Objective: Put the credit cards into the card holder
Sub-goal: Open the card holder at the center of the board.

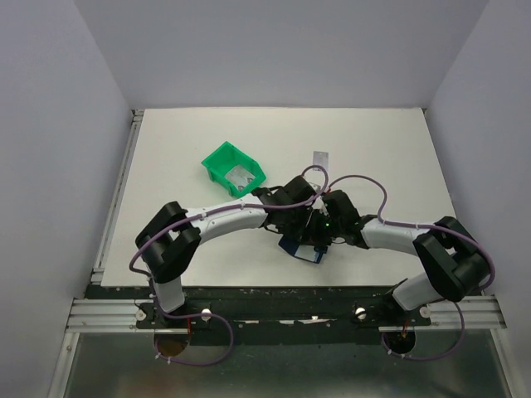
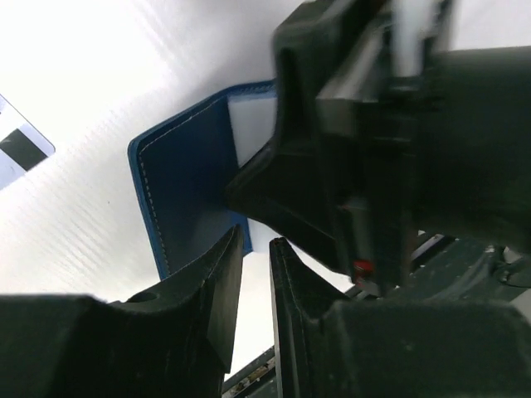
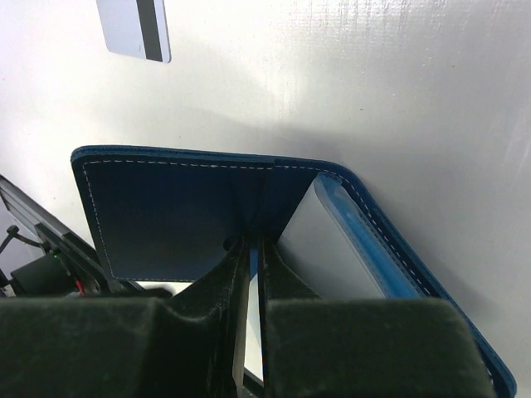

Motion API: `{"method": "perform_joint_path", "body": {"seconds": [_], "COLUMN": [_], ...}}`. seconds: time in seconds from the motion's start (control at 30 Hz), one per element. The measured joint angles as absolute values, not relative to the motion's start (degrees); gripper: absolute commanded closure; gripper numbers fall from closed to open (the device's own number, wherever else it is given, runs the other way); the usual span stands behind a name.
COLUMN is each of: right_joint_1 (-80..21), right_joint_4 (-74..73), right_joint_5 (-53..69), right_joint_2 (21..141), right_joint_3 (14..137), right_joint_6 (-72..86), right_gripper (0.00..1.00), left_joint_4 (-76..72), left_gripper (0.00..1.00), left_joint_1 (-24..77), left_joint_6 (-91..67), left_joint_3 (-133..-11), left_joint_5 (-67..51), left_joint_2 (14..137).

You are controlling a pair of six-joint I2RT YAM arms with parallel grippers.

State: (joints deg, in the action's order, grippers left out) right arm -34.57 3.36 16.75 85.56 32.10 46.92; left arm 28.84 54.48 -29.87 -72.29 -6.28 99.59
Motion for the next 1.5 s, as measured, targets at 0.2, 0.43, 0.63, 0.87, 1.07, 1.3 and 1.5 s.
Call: {"method": "perform_joint_path", "body": {"seconds": [0.2, 0.43, 0.63, 0.87, 1.07, 1.3, 1.5], "right_joint_1": [-34.6, -34.6, -34.6, -34.6, -34.6, -34.6, -34.6], "right_joint_4": [0.9, -3.6, -8.6, -14.5, -16.6, -17.5, -19.7], "right_joint_5": [15.4, 13.3, 11.1, 8.2, 7.1, 6.7, 5.5], "right_joint_2": [83.4, 77.9, 73.0, 69.7, 70.3, 71.5, 69.8], "right_joint_3": [31.9, 31.5, 31.5, 31.4, 31.2, 31.1, 30.2], "right_joint_6": [46.8, 46.4, 45.6, 45.3, 45.4, 45.6, 46.5], "right_gripper": [0.83, 0.78, 0.76, 0.76, 0.75, 0.74, 0.71], "left_joint_4": [30.5, 30.5, 30.7, 31.5, 31.6, 31.6, 31.6], "left_gripper": [0.67, 0.67, 0.67, 0.68, 0.68, 0.68, 0.68], "left_joint_1": [54.3, 54.4, 54.4, 54.3, 54.0, 54.0, 54.0], "left_joint_6": [-31.1, -33.0, -33.7, -33.9, -33.9, -34.1, -34.6], "left_joint_3": [-72.3, -72.2, -72.2, -72.2, -72.2, -72.6, -73.9], "left_joint_5": [-6.7, -6.9, -7.0, -7.0, -7.0, -7.1, -7.9], "left_joint_2": [103.2, 103.5, 104.9, 105.4, 105.4, 105.8, 107.5]}}
